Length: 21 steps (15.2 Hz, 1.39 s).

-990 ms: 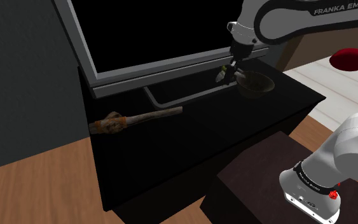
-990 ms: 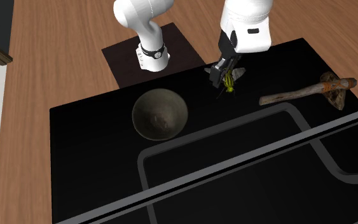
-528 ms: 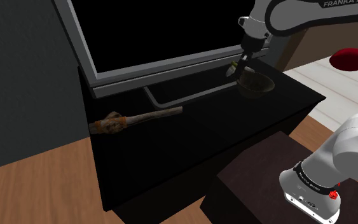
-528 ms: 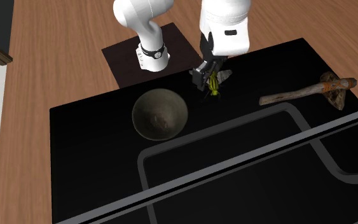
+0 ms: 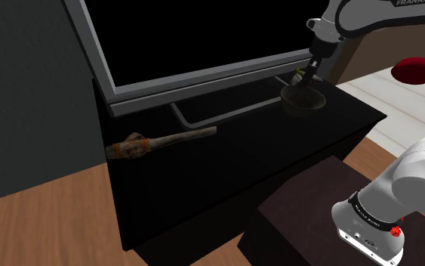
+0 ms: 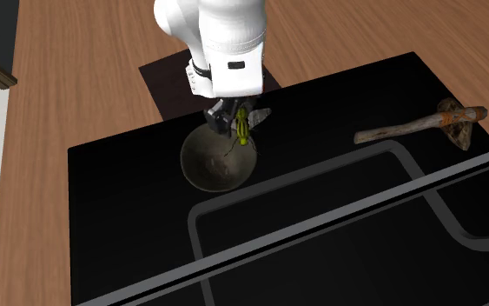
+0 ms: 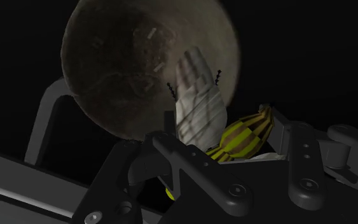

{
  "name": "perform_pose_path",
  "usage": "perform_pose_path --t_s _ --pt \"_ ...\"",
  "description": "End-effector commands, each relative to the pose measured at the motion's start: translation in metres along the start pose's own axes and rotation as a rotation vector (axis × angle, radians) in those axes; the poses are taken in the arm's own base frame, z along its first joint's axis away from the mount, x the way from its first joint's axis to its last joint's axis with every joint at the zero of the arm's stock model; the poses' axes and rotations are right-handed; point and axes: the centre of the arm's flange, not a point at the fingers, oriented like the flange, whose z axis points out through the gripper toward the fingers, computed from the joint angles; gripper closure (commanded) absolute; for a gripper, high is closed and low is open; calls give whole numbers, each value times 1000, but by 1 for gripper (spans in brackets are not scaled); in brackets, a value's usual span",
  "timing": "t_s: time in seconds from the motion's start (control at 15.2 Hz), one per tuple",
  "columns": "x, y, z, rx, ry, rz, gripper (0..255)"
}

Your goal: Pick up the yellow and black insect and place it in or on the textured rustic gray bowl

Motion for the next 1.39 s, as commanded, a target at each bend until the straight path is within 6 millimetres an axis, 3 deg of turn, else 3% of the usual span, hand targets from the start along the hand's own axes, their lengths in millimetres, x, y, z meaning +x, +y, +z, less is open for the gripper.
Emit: perform_pose_path --t_s 0.0,0.13,0.92,1.32 --pt "-14 23 2 0 0 -2 255" --pt "-33 52 3 0 0 -2 255" --pt "-36 48 66 0 0 -2 255" --pt "-36 48 68 0 0 -2 255"
